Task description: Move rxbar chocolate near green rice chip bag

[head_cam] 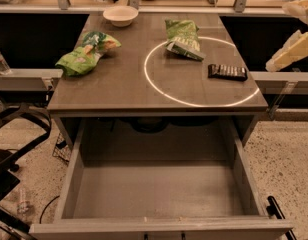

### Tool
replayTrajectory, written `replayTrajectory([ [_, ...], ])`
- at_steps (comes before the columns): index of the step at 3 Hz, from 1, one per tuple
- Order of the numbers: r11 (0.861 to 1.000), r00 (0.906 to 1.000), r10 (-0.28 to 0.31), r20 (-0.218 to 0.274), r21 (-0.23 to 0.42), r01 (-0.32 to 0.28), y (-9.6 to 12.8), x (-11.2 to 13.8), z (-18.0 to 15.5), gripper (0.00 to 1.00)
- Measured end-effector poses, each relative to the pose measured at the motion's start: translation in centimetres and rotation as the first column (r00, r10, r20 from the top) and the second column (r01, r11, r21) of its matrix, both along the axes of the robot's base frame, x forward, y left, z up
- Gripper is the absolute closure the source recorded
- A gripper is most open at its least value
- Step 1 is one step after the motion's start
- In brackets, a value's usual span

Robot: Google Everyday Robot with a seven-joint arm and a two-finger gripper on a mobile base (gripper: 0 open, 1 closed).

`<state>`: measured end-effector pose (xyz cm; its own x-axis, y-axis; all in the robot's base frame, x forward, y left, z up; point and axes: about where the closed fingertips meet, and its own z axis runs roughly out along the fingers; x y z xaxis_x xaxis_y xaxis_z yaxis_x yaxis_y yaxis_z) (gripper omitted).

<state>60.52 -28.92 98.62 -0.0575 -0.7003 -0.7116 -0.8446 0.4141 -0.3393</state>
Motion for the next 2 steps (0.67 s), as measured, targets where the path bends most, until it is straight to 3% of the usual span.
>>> replayTrajectory([
  [1,0.995,0.9969,-0.009,-0.078,0.103,0.017,-1.18,2.8,-3.93,0.0],
  [2,0.995,0.9969,-0.009,-0.079,0.103,0.017,-1.17,2.81,-3.93,0.0],
])
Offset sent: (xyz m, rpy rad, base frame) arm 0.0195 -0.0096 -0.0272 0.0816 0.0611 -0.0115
